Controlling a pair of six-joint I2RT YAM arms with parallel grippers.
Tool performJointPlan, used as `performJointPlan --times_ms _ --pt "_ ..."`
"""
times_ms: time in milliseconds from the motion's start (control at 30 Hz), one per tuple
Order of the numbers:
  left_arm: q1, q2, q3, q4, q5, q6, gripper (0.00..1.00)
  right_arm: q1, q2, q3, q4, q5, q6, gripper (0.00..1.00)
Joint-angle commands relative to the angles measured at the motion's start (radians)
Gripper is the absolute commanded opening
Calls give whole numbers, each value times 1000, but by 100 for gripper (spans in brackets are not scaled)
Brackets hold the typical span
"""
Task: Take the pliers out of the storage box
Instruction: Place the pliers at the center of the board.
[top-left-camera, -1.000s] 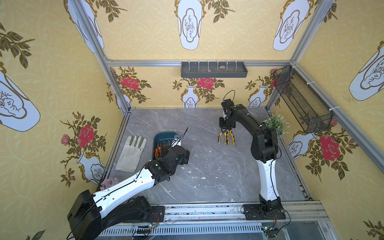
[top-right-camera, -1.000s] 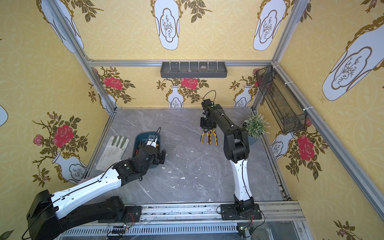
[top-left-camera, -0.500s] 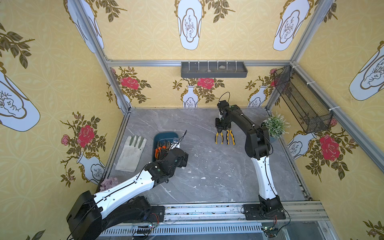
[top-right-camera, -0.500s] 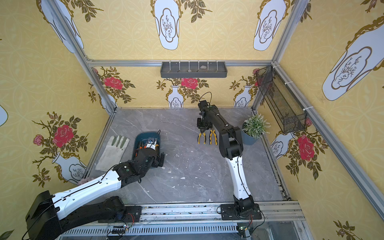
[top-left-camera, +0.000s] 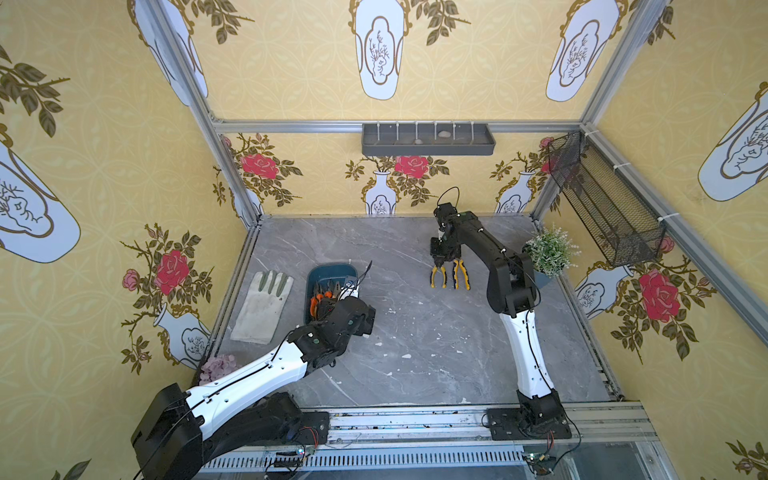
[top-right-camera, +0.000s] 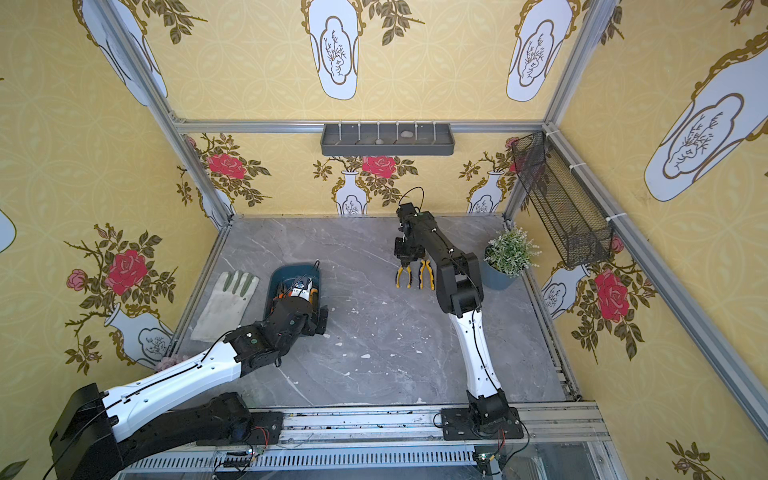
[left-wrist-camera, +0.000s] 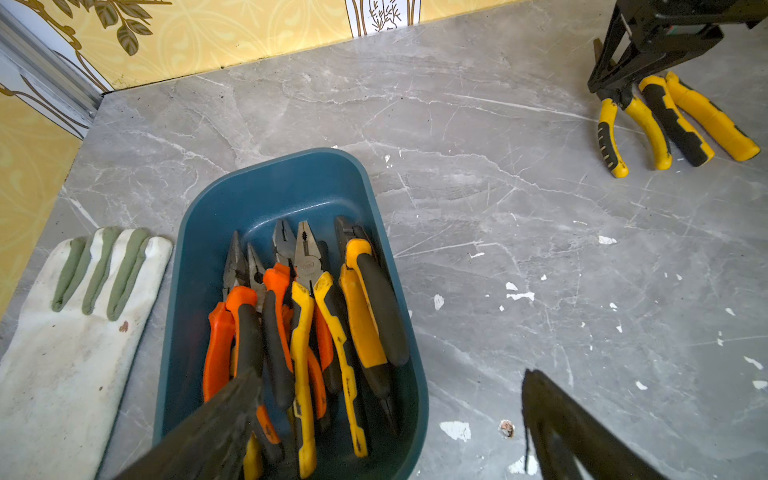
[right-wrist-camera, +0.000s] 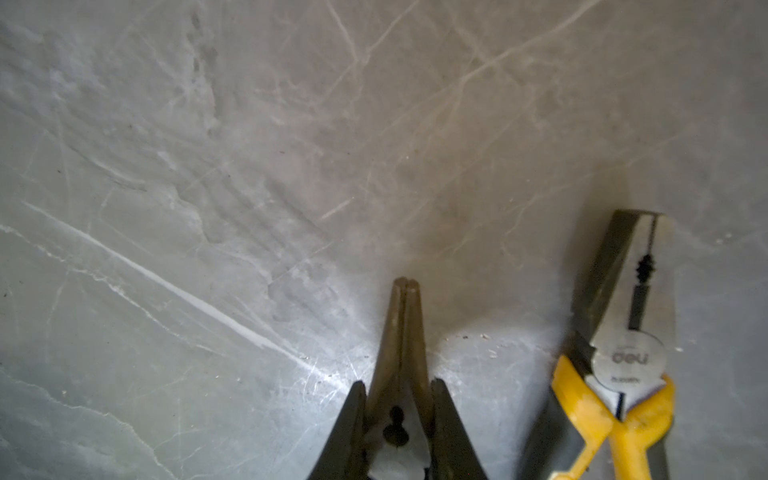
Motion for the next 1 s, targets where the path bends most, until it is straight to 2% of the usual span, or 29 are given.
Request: performJointPlan --times_ms 0,367,967 --pt "2 1 -6 14 4 -5 99 2 19 -1 -18 37 -5 23" --pt "2 -18 -25 16 6 -20 99 2 19 -38 -15 28 -6 34" --pt "2 -24 -30 14 9 -27 99 3 11 -33 -9 40 1 29"
